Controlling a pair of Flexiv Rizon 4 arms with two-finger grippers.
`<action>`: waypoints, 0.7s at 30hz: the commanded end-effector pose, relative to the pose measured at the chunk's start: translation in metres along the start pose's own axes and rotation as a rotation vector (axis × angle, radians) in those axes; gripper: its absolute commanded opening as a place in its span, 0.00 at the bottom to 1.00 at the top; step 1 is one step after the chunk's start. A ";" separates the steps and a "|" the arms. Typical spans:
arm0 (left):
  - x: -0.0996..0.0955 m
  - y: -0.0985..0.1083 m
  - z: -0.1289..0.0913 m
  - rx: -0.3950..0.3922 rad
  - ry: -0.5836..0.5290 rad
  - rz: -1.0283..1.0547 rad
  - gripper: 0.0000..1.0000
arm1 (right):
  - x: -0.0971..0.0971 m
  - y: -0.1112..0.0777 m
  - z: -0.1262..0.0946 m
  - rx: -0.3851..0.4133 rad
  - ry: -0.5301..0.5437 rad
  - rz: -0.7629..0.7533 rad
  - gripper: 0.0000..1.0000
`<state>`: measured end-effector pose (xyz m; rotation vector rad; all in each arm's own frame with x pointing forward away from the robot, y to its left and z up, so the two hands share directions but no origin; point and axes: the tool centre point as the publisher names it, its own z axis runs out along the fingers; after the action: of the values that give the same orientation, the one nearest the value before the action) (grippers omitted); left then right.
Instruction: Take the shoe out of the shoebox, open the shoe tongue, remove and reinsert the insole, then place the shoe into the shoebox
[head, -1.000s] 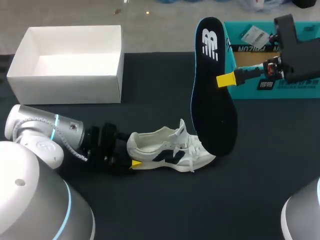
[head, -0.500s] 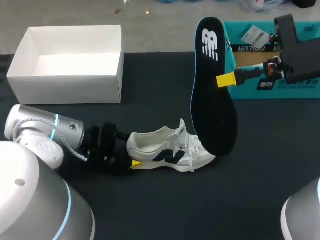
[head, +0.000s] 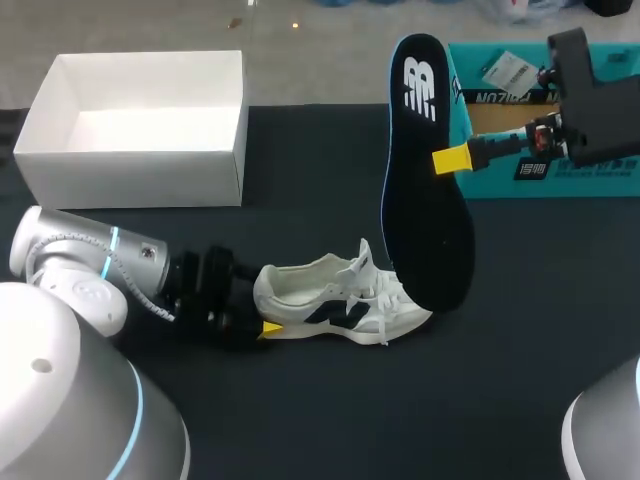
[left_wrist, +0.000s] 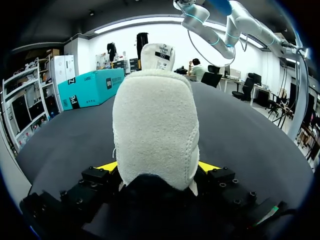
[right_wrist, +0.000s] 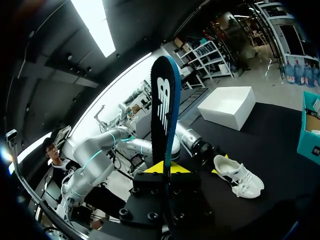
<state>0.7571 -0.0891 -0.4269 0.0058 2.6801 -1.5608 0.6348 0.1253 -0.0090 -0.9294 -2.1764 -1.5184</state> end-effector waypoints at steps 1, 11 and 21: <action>-0.005 0.000 -0.002 -0.025 0.023 0.003 1.00 | -0.002 0.003 0.003 0.005 0.001 0.001 0.00; 0.000 -0.012 -0.006 -0.118 0.048 -0.021 1.00 | -0.002 0.003 0.003 0.005 0.001 0.001 0.00; 0.009 -0.012 -0.016 -0.328 0.052 -0.114 1.00 | -0.002 0.003 0.003 0.005 0.001 0.001 0.00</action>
<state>0.7504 -0.0818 -0.4159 -0.1131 2.9304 -1.2789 0.6351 0.1256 -0.0090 -0.9291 -2.1756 -1.5184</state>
